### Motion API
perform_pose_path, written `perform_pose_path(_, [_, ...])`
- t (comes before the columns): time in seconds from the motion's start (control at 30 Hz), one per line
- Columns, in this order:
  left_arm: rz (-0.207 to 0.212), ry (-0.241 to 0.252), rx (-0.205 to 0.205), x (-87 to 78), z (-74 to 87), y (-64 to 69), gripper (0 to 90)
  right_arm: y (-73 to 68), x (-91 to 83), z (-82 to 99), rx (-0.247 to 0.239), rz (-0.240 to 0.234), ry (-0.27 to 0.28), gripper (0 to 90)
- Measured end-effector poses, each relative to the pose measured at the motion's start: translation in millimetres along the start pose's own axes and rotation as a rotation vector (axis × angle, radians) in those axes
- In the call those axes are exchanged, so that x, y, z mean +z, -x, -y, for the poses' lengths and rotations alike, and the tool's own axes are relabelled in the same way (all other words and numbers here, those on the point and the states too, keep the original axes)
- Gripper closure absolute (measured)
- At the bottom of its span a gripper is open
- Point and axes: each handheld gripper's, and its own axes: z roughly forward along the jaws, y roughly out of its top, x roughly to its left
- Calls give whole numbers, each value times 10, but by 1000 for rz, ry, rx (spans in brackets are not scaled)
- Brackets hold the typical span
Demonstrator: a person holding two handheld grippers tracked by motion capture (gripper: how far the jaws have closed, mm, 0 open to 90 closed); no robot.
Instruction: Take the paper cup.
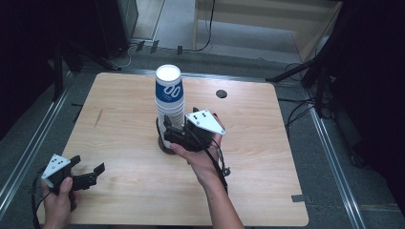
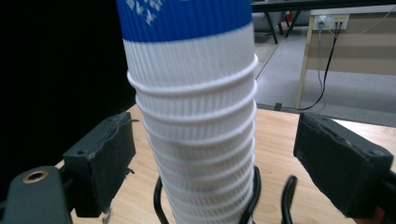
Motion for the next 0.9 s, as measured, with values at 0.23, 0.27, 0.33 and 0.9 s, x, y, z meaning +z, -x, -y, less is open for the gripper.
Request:
perform_pose_path(0.23, [0, 1, 1, 4, -1, 3, 0, -97, 121, -127, -16, 10, 18, 127])
perform_pose_path(0.27, [0, 0, 2, 3, -1, 2, 0, -106, 131, -142, -13, 12, 18, 127])
perform_pose_path(0.33, [1, -1, 2, 5, -1, 2, 0, -126, 159, -176, -22, 15, 23, 129])
perform_pose_path(0.9, [4, 0, 0, 9, -4, 1, 0, -235, 443, -366, -33, 81, 72, 134])
